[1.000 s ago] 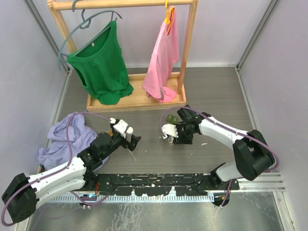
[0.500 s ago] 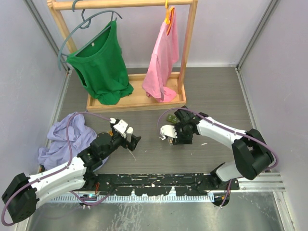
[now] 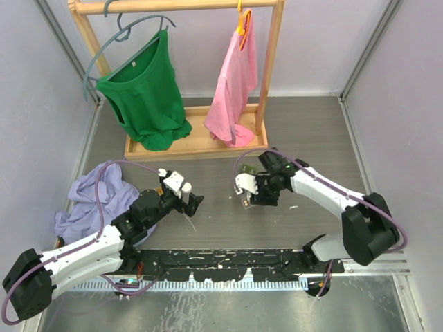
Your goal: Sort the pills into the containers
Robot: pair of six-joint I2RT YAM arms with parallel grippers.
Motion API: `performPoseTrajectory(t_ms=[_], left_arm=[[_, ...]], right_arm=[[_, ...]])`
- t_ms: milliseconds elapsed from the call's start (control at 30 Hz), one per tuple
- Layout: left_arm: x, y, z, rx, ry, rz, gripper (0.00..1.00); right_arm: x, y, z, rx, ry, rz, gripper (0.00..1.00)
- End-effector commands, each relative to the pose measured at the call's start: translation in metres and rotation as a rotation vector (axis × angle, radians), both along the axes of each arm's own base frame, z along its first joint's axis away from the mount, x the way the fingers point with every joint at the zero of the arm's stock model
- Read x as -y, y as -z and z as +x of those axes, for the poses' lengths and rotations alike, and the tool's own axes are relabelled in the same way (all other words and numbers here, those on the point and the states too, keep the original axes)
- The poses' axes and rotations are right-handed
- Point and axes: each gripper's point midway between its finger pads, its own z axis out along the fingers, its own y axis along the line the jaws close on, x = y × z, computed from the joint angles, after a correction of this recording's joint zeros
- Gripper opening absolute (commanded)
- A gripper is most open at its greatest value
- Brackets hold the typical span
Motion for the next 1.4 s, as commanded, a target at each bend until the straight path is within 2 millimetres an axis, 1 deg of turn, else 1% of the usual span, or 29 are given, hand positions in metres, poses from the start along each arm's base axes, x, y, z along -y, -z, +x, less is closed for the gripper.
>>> performPoseTrajectory(t_ms=[0,100,133,233,300,367,433,467,533,567,600,633,667,733,767,833,867,933,1000,1067,1133,1200,1367], left_arm=[[0.017,-0.048,0.0,0.013,0.023,-0.165,0.98],[0.023,-0.057,-0.006,-0.078,0.024,-0.258,0.98],[0.025,-0.063,-0.006,-0.111,0.017,-0.29,0.98],[0.028,-0.07,-0.009,-0.214,-0.014,-0.35,0.98],[0.028,-0.073,-0.01,-0.267,-0.035,-0.36,0.98],[0.024,-0.074,-0.007,-0.311,-0.082,-0.346,0.98],[0.016,-0.066,-0.003,-0.36,-0.159,-0.297,0.99],[0.011,-0.061,-0.001,-0.383,-0.202,-0.269,1.0],[0.001,-0.048,0.004,-0.412,-0.294,-0.199,0.96],[-0.003,-0.039,0.005,-0.426,-0.333,-0.154,0.94],[-0.005,-0.033,0.006,-0.432,-0.365,-0.116,0.93],[-0.006,-0.028,0.008,-0.435,-0.387,-0.083,0.93],[-0.006,-0.019,0.012,-0.443,-0.416,-0.033,0.92],[-0.007,-0.007,0.017,-0.456,-0.449,0.051,0.91],[-0.007,-0.001,0.021,-0.458,-0.465,0.095,0.91],[-0.006,0.008,0.029,-0.457,-0.484,0.167,0.91],[-0.007,0.012,0.033,-0.455,-0.495,0.2,0.91],[-0.009,0.028,0.04,-0.478,-0.507,0.267,0.88],[-0.01,0.038,0.049,-0.516,-0.498,0.274,0.8],[-0.008,0.048,0.057,-0.568,-0.474,0.243,0.73],[-0.007,0.055,0.063,-0.606,-0.455,0.23,0.7],[-0.012,0.063,0.069,-0.635,-0.47,0.249,0.69],[-0.015,0.073,0.075,-0.683,-0.467,0.242,0.64]], right_arm=[[-0.024,-0.067,0.007,0.03,0.028,0.297,0.19],[-0.032,-0.113,0.005,0.036,0.065,0.502,0.19],[-0.036,-0.132,0.005,0.041,0.071,0.583,0.19],[-0.047,-0.193,0.004,0.021,0.093,0.849,0.2],[-0.052,-0.233,0.002,-0.031,0.085,1.022,0.2],[-0.057,-0.267,-0.012,-0.153,0.053,1.17,0.2],[-0.059,-0.292,-0.029,-0.183,0.012,1.28,0.2],[-0.058,-0.303,-0.041,-0.137,-0.042,1.331,0.2],[-0.054,-0.307,-0.053,-0.064,-0.073,1.394,0.2],[-0.052,-0.306,-0.054,-0.04,-0.066,1.4,0.2],[-0.051,-0.3,-0.051,-0.041,-0.044,1.386,0.2],[-0.05,-0.288,-0.044,-0.065,-0.004,1.356,0.2],[-0.05,-0.274,-0.037,-0.041,-0.003,1.314,0.2],[-0.049,-0.248,-0.028,-0.06,0.029,1.241,0.2],[-0.048,-0.24,-0.025,-0.058,0.036,1.214,0.2],[-0.047,-0.23,-0.02,-0.059,0.063,1.181,0.2],[-0.046,-0.228,-0.018,-0.05,0.066,1.167,0.2],[-0.045,-0.226,-0.015,-0.039,0.074,1.147,0.2],[-0.044,-0.222,-0.014,-0.042,0.087,1.134,0.2],[-0.043,-0.221,-0.014,-0.048,0.09,1.13,0.2],[-0.042,-0.219,-0.013,-0.053,0.095,1.127,0.2],[-0.042,-0.218,-0.012,-0.057,0.099,1.125,0.21],[-0.04,-0.218,-0.01,-0.061,0.104,1.123,0.21]])
